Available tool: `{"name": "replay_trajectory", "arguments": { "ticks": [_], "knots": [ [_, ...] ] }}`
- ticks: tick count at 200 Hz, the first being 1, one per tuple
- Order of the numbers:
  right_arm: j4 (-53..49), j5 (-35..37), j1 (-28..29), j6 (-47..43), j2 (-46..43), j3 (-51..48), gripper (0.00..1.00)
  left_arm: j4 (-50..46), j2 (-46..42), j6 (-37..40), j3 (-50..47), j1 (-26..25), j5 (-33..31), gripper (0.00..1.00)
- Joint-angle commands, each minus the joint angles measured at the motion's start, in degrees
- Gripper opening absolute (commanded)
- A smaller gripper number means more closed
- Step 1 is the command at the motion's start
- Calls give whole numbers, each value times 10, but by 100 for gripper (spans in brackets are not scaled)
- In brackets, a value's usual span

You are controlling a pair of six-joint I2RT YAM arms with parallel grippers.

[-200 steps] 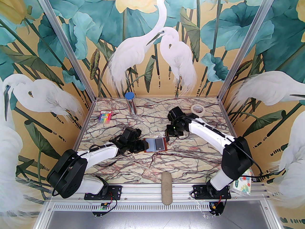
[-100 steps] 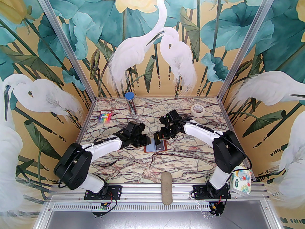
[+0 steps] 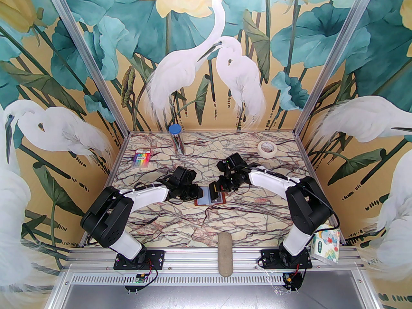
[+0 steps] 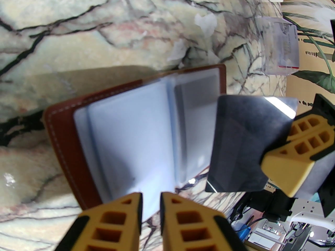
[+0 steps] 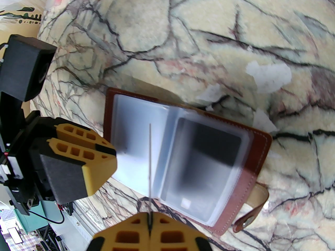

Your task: Put the credit cards into the card holder

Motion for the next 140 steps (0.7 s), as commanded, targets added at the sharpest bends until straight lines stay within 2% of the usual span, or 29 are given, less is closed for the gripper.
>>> {"name": "replay_trajectory", "arguments": {
  "ticks": [1, 140],
  "knots": [
    [27, -19, 1, -3, -17, -12, 0, -5, 2, 2, -9, 3, -24, 21],
    [108, -33, 1, 54, 38, -31, 0, -6, 46, -16, -28, 3, -55, 16]
  ]
}}
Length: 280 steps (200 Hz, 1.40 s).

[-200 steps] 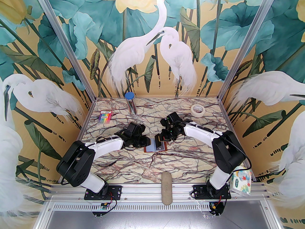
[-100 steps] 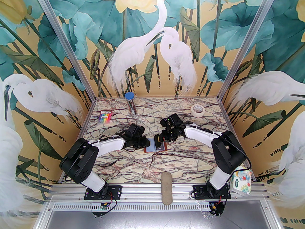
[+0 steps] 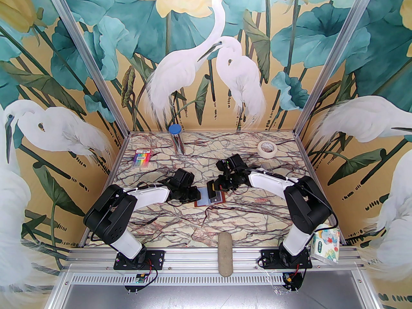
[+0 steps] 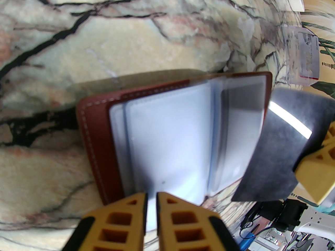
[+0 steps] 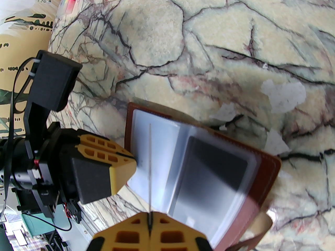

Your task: Put the credit cards into the card holder

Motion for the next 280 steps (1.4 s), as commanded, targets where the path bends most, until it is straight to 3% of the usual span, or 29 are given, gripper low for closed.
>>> {"name": "replay_trajectory", "arguments": {
  "ticks": [1, 280],
  "knots": [
    [23, -11, 1, 17, 21, -6, 0, -11, 25, -9, -13, 3, -25, 16],
    [62, -83, -22, 43, 69, -46, 0, -11, 24, -6, -27, 4, -32, 13]
  ]
}}
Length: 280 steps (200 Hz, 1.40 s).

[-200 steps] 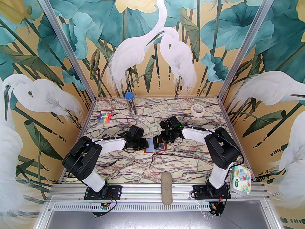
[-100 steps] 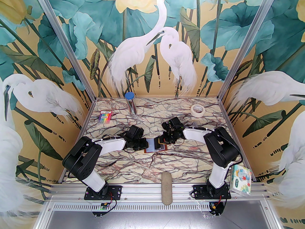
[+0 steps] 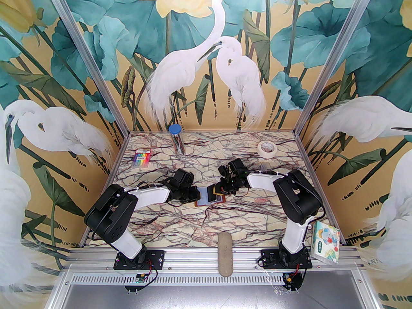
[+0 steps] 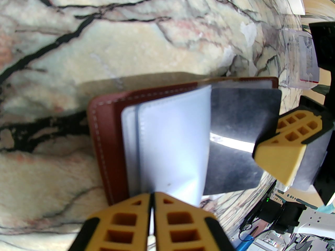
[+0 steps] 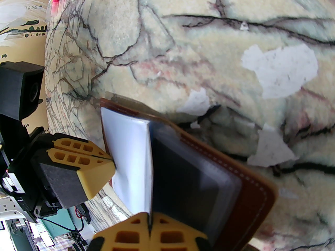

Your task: Put the credit cards into the card holder

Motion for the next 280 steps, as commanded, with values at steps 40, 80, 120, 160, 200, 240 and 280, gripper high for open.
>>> {"name": "replay_trajectory", "arguments": {
  "ticks": [40, 80, 120, 160, 200, 240, 280],
  "knots": [
    [-10, -13, 6, 7, 27, -5, 0, -24, 20, 0, -20, 3, -29, 13],
    [-17, -6, 5, 4, 32, -6, 0, -47, 2, 7, -13, 3, -46, 19],
    [-28, 6, 4, -2, 32, -5, 0, -86, -31, 17, 2, 3, -77, 22],
    [-35, 14, 5, -6, 31, -6, 0, -97, -29, 19, 9, 4, -91, 23],
    [-28, 14, 5, 1, 38, -6, 0, -97, -34, 19, 11, 4, -94, 23],
    [-23, 13, 5, 5, 43, -2, 0, -101, -17, 22, 11, 4, -100, 15],
    [-15, 10, 8, 14, 47, -3, 0, -95, -7, 21, 5, 4, -98, 10]
  ]
}}
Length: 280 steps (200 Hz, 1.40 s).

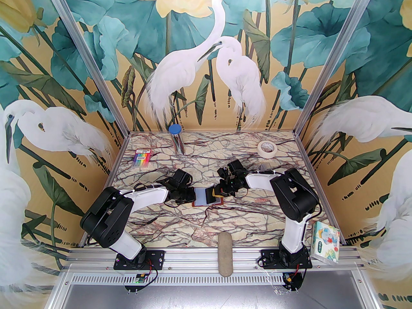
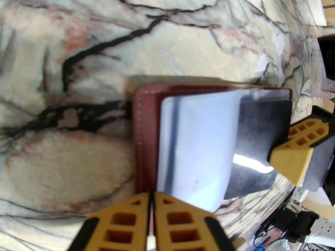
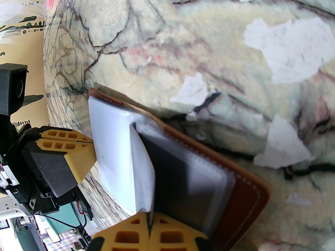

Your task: Put the credit cards into the card holder

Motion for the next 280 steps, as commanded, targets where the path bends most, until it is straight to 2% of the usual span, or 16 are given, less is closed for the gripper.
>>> {"name": "replay_trajectory", "arguments": {
  "ticks": [1, 133, 280],
  "knots": [
    [-15, 27, 6, 10, 26, -3, 0, -20, 19, 7, -1, 4, -20, 10],
    [15, 41, 15, 63, 26, -6, 0, -19, 18, 9, -9, 4, -14, 6],
    [-17, 65, 35, 52, 47, 13, 0, -14, 26, 11, -12, 4, -12, 5]
  ]
}}
